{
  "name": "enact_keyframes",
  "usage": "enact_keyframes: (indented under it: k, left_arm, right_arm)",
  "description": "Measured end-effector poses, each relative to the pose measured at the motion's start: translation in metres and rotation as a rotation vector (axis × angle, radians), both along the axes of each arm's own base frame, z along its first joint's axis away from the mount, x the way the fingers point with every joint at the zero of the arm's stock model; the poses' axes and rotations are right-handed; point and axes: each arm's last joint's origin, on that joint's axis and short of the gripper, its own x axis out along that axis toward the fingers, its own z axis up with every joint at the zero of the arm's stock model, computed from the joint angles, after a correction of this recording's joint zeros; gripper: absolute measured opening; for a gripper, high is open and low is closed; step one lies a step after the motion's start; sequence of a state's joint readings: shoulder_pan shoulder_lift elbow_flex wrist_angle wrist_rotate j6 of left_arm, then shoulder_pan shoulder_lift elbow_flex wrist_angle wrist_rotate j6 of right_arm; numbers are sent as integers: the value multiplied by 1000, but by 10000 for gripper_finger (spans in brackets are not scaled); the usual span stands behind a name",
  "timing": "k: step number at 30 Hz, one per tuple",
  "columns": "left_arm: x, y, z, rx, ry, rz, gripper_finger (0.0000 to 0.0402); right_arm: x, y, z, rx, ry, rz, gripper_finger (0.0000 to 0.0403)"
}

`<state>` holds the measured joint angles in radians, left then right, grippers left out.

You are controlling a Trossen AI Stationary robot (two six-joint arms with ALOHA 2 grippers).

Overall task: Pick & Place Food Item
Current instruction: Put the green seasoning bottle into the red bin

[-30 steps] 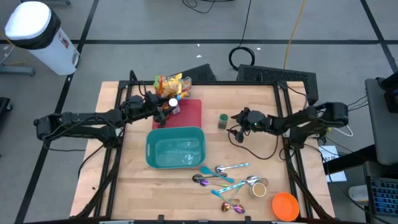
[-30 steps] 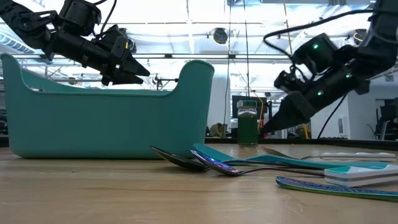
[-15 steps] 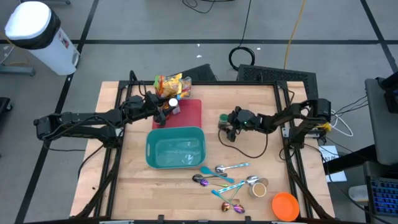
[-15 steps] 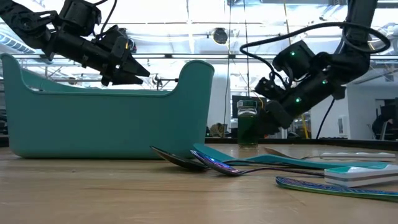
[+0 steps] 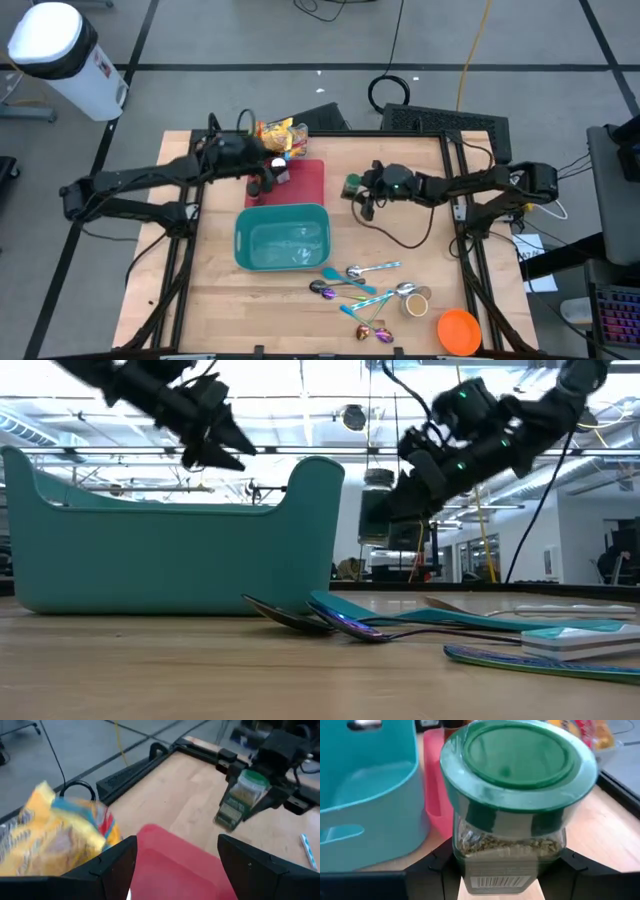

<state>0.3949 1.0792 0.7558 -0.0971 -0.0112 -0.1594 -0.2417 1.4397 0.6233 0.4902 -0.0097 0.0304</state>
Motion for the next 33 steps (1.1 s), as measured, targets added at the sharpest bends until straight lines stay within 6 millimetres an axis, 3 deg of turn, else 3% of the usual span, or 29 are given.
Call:
enact_keyframes:
  k: [5,11,18,24,33]
  left_arm:
    - [39,4,31,76,80,-141,285]
    - [98,-1,29,129,182,-412,285]
    - [152,-16,12,196,210,-549,285]
    - [170,-23,-4,212,238,-595,285]
    - [173,-21,-8,194,239,-576,285]
  right_arm:
    - [19,8,12,-56,69,34,186]
    - [22,20,15,-85,70,49,186]
    - [22,23,13,-88,81,51,186]
    - [21,24,11,-91,98,56,186]
    - [22,25,12,-110,92,63,186]
